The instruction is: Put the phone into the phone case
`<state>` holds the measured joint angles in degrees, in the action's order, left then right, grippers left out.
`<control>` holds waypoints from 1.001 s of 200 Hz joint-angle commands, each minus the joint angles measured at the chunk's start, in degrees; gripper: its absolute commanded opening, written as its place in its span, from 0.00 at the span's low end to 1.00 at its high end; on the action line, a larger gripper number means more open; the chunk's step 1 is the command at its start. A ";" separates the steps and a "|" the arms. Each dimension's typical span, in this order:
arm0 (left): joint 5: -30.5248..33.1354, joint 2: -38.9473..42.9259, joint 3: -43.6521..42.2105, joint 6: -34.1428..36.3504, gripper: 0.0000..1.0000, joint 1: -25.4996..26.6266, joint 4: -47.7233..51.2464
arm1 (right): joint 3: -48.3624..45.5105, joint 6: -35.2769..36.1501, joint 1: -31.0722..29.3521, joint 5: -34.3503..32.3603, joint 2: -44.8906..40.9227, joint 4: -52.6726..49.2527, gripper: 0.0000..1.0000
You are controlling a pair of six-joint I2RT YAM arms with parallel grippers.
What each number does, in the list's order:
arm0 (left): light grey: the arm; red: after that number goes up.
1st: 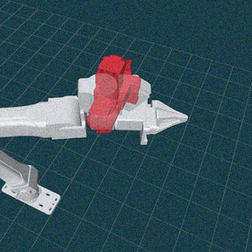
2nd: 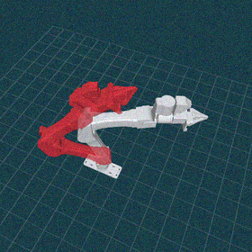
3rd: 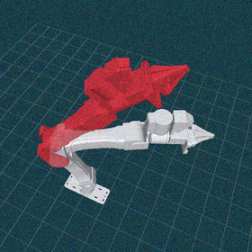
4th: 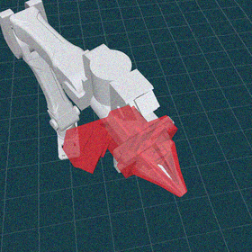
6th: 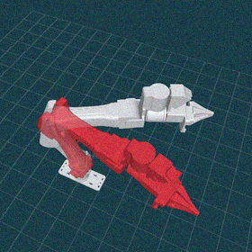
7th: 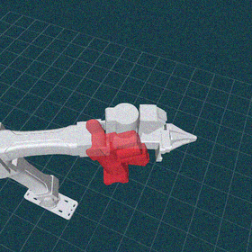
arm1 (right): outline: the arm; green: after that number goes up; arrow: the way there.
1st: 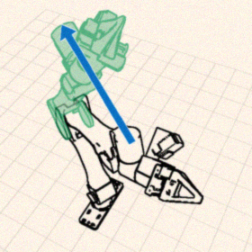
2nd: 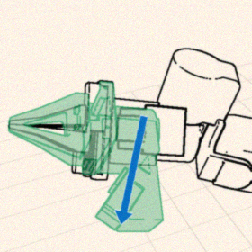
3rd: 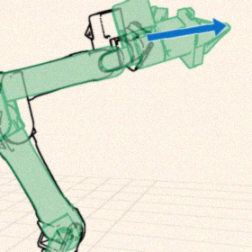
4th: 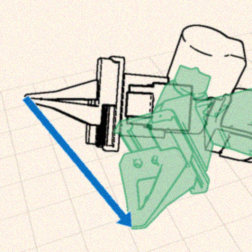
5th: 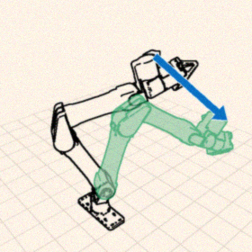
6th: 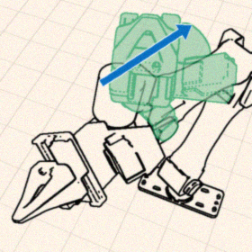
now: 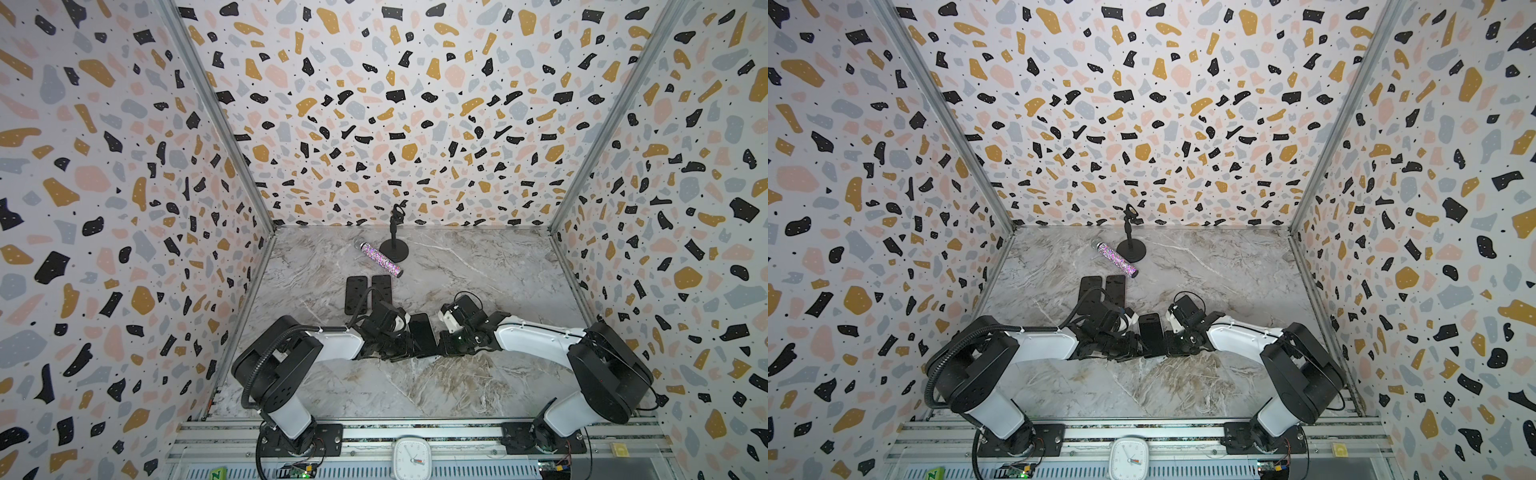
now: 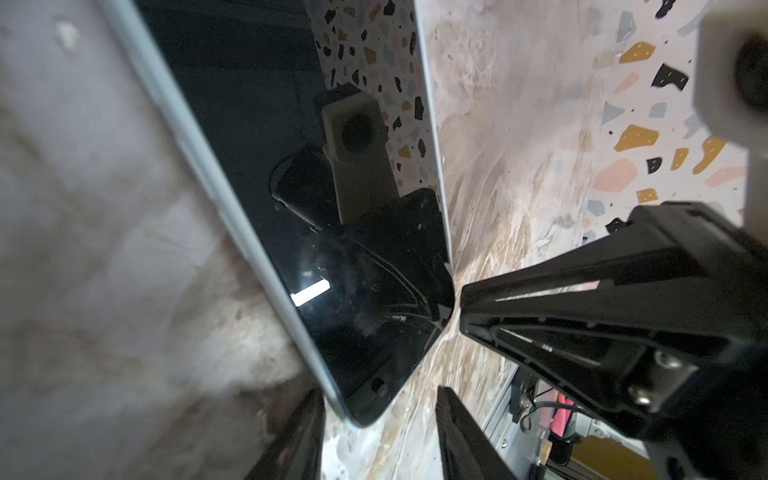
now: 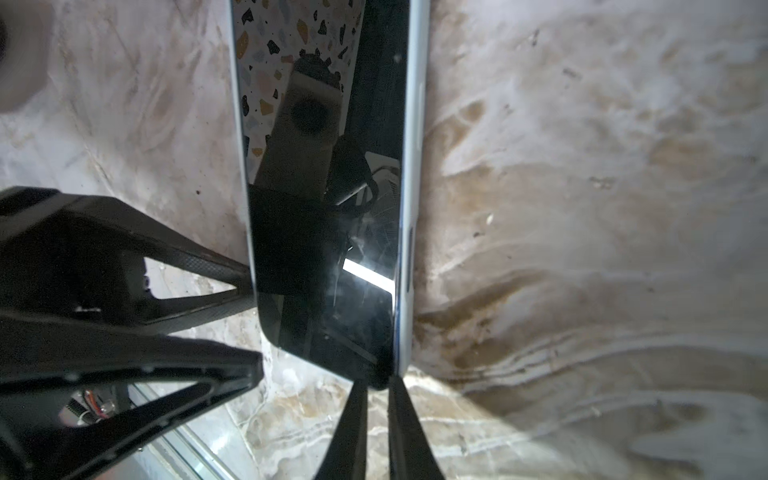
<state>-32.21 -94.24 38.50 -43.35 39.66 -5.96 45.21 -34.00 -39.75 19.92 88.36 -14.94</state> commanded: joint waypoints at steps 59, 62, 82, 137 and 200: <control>4.66 -5.06 3.31 6.24 0.49 0.22 15.98 | 0.17 2.12 0.70 2.97 2.94 2.79 0.25; 4.69 -5.20 3.33 6.12 0.49 0.24 15.93 | -0.03 2.05 0.53 3.14 3.00 2.97 0.25; 4.82 -6.50 3.33 5.40 0.46 0.66 14.68 | -0.64 1.74 -0.18 3.74 3.50 3.74 0.24; 7.87 -9.19 6.82 6.26 0.31 1.12 15.67 | -0.97 0.90 -0.75 4.44 4.63 5.59 0.15; 9.70 -11.93 11.19 7.84 0.14 -0.02 17.59 | 1.98 1.26 -0.59 4.26 6.41 5.83 0.11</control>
<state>-30.74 -100.53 50.02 -37.54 39.46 11.79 45.41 -33.19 -39.09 22.39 92.33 -11.81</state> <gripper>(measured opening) 0.167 0.117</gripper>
